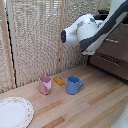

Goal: Propose to navigate your clamp on the clench of the first drawer. Use gentle force to register to the cabinet. Send posterior your swing mandate till over it lurks, a cup of pink essence. Fortify your grip after aiming concentric with the pink cup’s periphery. Manoeuvre the pink towards the cabinet's top. Drop your compression till the cup is resting inside.

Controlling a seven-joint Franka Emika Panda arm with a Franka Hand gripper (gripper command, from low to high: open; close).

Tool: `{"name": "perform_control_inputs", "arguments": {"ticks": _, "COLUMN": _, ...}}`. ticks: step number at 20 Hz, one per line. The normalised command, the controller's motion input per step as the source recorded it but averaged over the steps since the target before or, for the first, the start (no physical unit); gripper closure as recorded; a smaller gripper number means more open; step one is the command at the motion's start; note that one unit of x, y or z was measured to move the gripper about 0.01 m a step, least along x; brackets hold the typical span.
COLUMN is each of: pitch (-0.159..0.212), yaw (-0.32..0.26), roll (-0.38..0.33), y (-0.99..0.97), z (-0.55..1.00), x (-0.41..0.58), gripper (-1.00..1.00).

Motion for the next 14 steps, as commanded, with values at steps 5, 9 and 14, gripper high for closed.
{"name": "perform_control_inputs", "arguments": {"ticks": 5, "pitch": -0.03, "yaw": 0.015, "roll": 0.015, "y": 0.07, "z": 0.29, "x": 0.073, "gripper": -1.0}}
{"name": "perform_control_inputs", "arguments": {"ticks": 9, "pitch": -0.123, "yaw": -0.084, "roll": 0.089, "y": 0.27, "z": 0.51, "x": 0.102, "gripper": -1.0}}
{"name": "perform_control_inputs", "arguments": {"ticks": 14, "pitch": 0.018, "yaw": -0.051, "roll": 0.072, "y": 0.39, "z": 0.6, "x": 0.114, "gripper": -1.0}}
